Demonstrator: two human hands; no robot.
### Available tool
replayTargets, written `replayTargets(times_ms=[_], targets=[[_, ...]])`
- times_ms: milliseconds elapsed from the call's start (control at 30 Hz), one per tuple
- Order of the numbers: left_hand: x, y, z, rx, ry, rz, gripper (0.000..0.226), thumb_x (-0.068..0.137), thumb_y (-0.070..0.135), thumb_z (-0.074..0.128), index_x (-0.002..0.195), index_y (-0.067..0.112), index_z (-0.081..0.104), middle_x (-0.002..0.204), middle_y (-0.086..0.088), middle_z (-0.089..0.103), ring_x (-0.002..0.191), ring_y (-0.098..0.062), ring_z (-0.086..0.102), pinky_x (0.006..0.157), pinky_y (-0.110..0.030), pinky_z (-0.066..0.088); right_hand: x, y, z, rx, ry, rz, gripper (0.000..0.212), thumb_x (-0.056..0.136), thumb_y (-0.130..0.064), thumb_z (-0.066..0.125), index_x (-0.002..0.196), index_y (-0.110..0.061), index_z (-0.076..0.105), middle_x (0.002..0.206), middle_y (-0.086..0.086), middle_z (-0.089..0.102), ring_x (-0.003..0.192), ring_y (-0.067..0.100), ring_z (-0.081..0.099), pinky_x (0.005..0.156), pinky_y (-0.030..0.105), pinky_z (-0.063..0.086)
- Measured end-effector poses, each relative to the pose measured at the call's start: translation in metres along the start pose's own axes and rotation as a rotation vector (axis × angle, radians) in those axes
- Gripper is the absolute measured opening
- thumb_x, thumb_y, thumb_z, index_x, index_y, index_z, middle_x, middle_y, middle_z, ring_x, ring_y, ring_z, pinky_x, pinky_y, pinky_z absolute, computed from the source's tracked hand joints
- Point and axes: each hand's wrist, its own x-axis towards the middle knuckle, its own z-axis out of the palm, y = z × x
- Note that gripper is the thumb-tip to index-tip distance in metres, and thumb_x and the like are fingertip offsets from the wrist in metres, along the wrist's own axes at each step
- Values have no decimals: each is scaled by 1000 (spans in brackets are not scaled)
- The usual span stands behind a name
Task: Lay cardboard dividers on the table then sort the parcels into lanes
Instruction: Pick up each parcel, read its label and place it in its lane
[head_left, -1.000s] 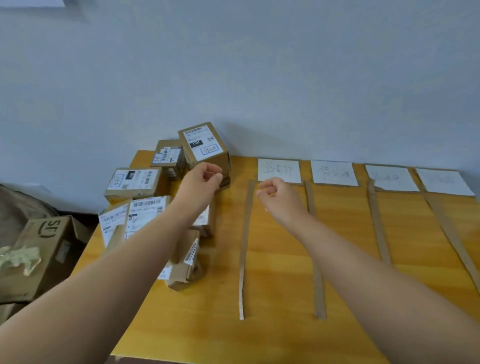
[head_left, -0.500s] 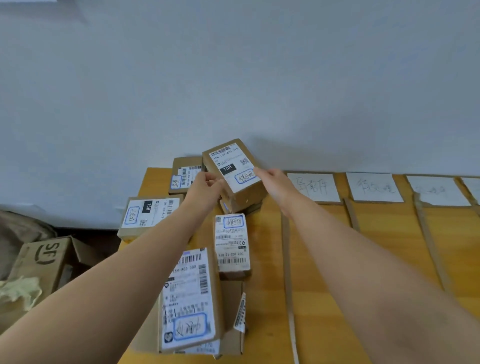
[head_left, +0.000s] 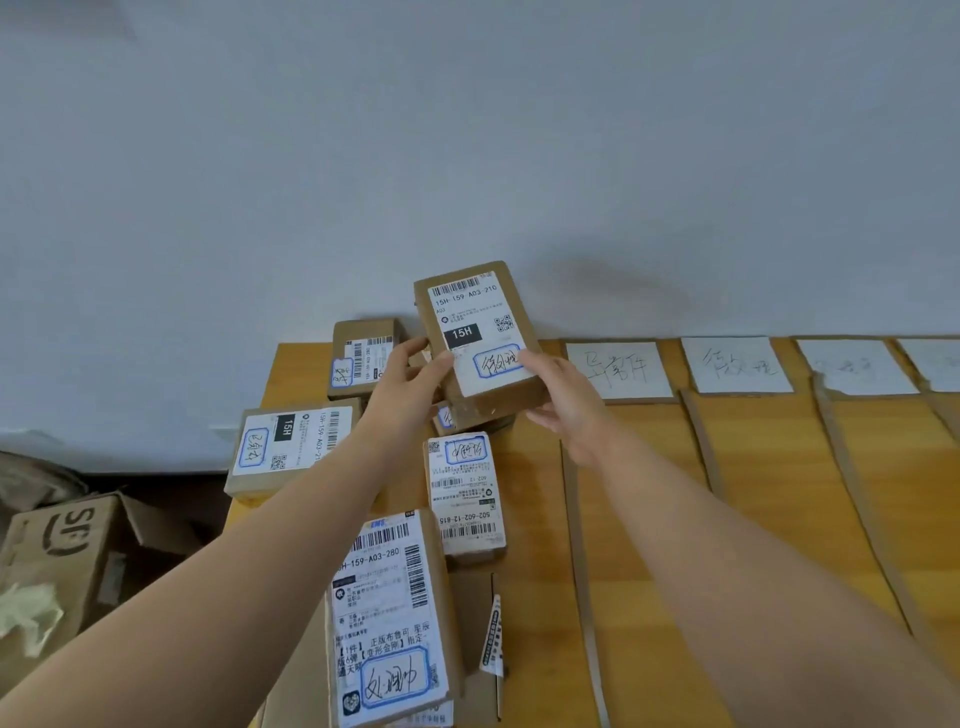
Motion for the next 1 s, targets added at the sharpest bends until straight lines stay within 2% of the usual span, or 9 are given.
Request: replayTargets(times_ms=[100, 167, 233, 333, 433, 567, 633, 867, 1000], targets=[[-17, 8, 2, -59, -71, 53, 56, 91, 40, 58, 142, 32, 34, 114, 2, 68, 109, -18, 63, 98, -45, 48, -29, 0, -15, 88, -71, -67, 41, 92, -34, 58, 127, -14, 48, 113, 6, 69, 114, 21, 61, 102, 41, 47], [-30, 10, 5, -111, -142, 63, 65, 87, 48, 61, 143, 39, 30, 111, 5, 70, 113, -21, 62, 101, -53, 45, -52, 1, -26, 72, -122, -130, 44, 93, -30, 57, 133, -18, 43, 111, 2, 71, 111, 21, 63, 101, 39, 48], [-48, 12, 12, -120, -215, 93, 66, 84, 51, 62, 142, 41, 31, 112, 5, 72, 112, -22, 64, 99, -55, 46, -74, 1, -37, 34, -143, -172, 57, 85, -36, 60, 138, -27, 39, 113, -1, 70, 111, 21, 63, 99, 39, 49], [-75, 12, 27, -127, -269, 161, 66, 81, 49, 60, 141, 34, 36, 112, 3, 72, 110, -25, 65, 99, -56, 46, -105, -2, -54, 0, -112, -233, 63, 78, -45, 56, 138, -33, 41, 114, -5, 70, 108, 19, 62, 95, 40, 50], [-101, 11, 46, -148, -299, 215, 65, 82, 47, 58, 141, 32, 38, 115, 3, 71, 111, -23, 65, 100, -54, 46, -134, -7, -71, 101, -39, -317, 53, 78, -49, 54, 129, -35, 51, 97, -11, 72, 92, 16, 61, 71, 30, 47], [-127, 11, 72, -127, -307, 267, 70, 78, 51, 58, 142, 32, 36, 117, 6, 70, 112, -19, 64, 99, -49, 46, -162, -7, -94, 118, 38, -384, 59, 75, -56, 58, 129, -32, 52, 106, -3, 70, 92, 18, 61, 69, 32, 46], [-136, 12, 81, -116, -300, 286, 67, 80, 49, 56, 141, 31, 37, 116, 5, 70, 111, -17, 65, 97, -47, 48, -170, -7, -100, 110, 59, -399, 54, 76, -55, 56, 126, -32, 53, 105, -3, 70, 91, 15, 63, 67, 31, 46], [-150, 6, 99, -103, -311, 306, 63, 83, 45, 56, 141, 28, 37, 118, 4, 69, 111, -15, 65, 98, -45, 49, -182, 0, -118, 129, 78, -402, 53, 77, -52, 57, 125, -32, 51, 110, -1, 71, 97, 16, 67, 74, 35, 51], [-148, 3, 102, -79, -297, 295, 66, 82, 48, 56, 141, 28, 35, 118, 1, 68, 108, -14, 66, 95, -40, 50, -177, 3, -123, 138, 90, -381, 48, 80, -48, 58, 125, -30, 51, 108, -1, 71, 96, 15, 66, 88, 46, 51]])
